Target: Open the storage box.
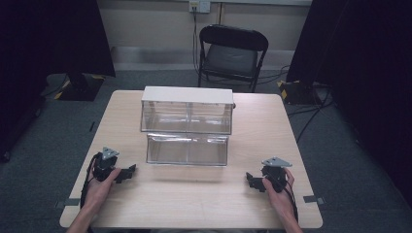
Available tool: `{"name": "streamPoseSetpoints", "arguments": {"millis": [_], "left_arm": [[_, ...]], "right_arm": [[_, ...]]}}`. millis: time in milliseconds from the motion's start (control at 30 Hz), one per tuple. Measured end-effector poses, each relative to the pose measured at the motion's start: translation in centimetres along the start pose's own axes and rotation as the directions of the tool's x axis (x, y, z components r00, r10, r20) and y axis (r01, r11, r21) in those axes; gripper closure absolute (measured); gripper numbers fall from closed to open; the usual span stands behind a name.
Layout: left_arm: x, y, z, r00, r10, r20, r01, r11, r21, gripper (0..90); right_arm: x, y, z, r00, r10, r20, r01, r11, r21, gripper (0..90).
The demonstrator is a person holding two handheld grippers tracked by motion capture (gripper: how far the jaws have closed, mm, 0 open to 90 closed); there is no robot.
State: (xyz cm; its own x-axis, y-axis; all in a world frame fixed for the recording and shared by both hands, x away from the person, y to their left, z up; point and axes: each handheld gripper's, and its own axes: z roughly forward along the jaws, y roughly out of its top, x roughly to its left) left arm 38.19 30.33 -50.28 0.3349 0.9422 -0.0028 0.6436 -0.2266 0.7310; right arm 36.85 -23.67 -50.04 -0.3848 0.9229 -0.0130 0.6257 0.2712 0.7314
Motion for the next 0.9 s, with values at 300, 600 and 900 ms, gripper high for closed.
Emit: {"name": "streamPoseSetpoints", "arguments": {"millis": [300, 600, 900], "left_arm": [[0.00, 0.00, 0.00, 1.0000, 0.000, 0.001, 0.000, 1.0000, 0.001, 7.8], [0.02, 0.02, 0.04, 1.0000, 0.000, 0.001, 0.000, 1.0000, 0.003, 7.0], [0.03, 0.04, 0.06, 1.0000, -0.002, 0.001, 0.002, 1.0000, 0.002, 6.5]], "right_arm": [[-0.01, 0.02, 0.00, 1.0000, -0.001, -0.001, 0.001, 1.000, 0.001, 10.3], [0.36, 0.21, -0.17, 0.9995, -0.017, -0.025, 0.018, 1.000, 0.012, 14.3], [0.53, 0.81, -0.88, 0.9992, -0.013, -0.038, 0.012, 1.000, -0.012, 14.3]]}}
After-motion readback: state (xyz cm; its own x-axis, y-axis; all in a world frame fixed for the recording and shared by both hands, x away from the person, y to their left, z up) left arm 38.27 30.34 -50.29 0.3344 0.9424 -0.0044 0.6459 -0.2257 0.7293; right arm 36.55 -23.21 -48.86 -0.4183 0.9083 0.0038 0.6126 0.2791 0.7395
